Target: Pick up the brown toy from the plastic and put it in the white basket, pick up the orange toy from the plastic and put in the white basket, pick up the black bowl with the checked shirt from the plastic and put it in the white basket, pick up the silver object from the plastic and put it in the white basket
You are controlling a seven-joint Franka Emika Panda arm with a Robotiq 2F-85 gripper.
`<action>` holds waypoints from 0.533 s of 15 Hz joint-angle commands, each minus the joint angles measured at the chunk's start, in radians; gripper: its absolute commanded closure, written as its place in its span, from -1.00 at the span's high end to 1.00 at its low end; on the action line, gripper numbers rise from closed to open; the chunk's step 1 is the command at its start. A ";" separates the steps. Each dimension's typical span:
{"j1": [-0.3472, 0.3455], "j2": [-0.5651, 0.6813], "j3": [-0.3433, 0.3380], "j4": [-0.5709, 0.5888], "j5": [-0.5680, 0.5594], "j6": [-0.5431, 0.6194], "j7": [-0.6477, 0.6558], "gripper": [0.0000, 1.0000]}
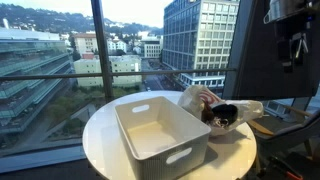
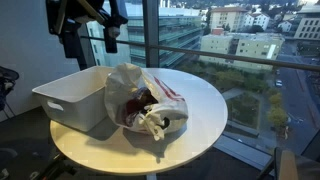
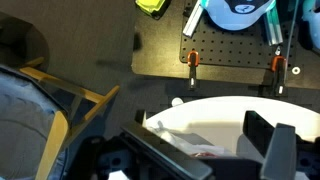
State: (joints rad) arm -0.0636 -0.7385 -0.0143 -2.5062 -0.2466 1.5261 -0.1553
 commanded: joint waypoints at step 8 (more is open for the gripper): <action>0.025 -0.002 -0.019 0.011 -0.009 -0.005 0.013 1.00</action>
State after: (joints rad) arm -0.0636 -0.7411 -0.0143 -2.4974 -0.2466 1.5268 -0.1553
